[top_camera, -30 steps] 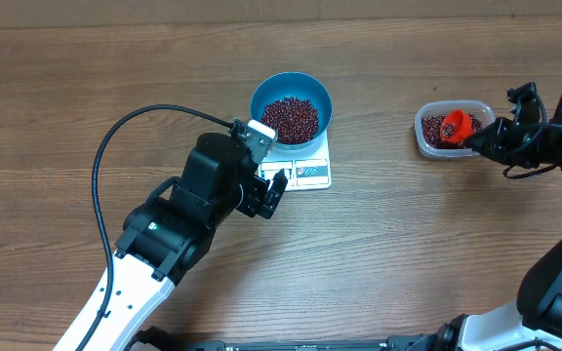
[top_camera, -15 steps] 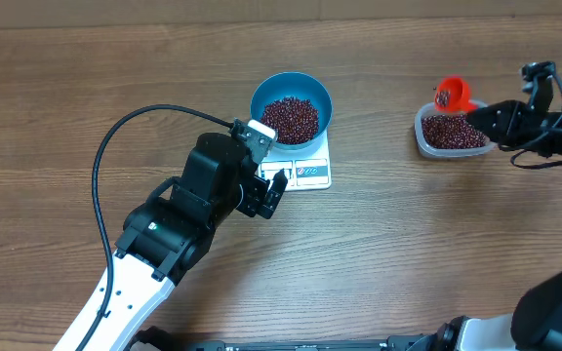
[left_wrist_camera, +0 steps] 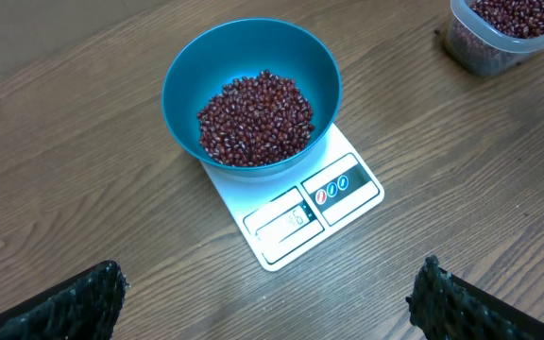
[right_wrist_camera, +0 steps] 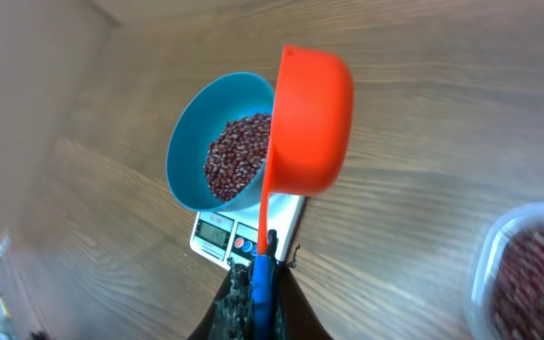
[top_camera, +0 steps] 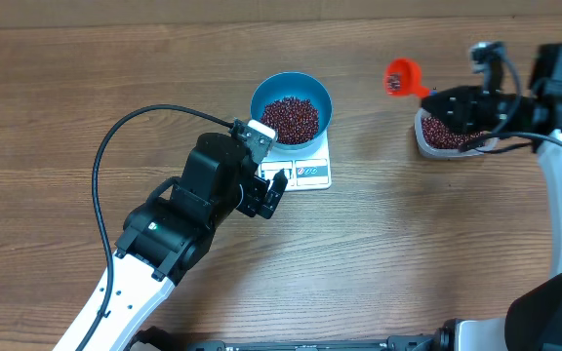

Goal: Scoop item into bowl and weigh 150g on scale
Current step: 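Lift the filled scoop and carry it left over the teal bowl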

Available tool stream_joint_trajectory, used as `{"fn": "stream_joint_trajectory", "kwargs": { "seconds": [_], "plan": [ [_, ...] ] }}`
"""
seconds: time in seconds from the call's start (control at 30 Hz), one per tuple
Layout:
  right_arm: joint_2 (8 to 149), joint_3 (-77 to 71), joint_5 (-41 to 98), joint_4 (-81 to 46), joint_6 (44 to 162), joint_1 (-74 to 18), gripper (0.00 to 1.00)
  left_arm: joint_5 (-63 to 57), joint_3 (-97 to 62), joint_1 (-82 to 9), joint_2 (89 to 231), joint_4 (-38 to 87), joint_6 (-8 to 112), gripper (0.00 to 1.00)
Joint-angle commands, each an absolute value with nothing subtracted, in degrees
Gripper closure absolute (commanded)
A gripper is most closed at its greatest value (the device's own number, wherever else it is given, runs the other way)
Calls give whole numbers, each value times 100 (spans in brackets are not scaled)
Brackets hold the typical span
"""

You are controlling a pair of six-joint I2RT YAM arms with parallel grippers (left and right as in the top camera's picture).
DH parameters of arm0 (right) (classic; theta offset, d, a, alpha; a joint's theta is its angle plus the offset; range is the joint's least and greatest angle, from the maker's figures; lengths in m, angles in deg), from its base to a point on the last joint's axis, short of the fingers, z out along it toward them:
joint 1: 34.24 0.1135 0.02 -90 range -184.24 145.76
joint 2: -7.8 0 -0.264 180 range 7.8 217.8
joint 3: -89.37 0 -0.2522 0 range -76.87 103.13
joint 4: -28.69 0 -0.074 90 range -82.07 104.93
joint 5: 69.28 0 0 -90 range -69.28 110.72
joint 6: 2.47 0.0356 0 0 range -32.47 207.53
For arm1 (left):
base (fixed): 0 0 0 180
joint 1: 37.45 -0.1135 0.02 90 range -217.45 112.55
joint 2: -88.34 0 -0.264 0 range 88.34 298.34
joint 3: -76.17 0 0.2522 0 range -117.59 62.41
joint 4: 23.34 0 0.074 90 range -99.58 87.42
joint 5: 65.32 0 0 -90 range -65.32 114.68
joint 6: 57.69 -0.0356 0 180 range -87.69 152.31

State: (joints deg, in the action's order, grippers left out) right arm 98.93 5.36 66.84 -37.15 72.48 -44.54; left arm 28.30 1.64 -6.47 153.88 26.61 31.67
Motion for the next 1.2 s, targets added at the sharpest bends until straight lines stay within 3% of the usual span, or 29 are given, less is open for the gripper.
{"fn": "stream_joint_trajectory", "kwargs": {
  "seconds": [0.0,0.6,1.17],
  "plan": [
    [9779,687,6151,-3538,7213,-3967,96,2821,184,-669,15397,2659,3057,0],
    [9795,676,4824,-2884,6846,-2266,96,2821,184,-669,15397,2659,3057,0],
    [10103,676,4245,-2589,5946,-1871,96,2821,184,-669,15397,2656,3057,0]
  ]
}}
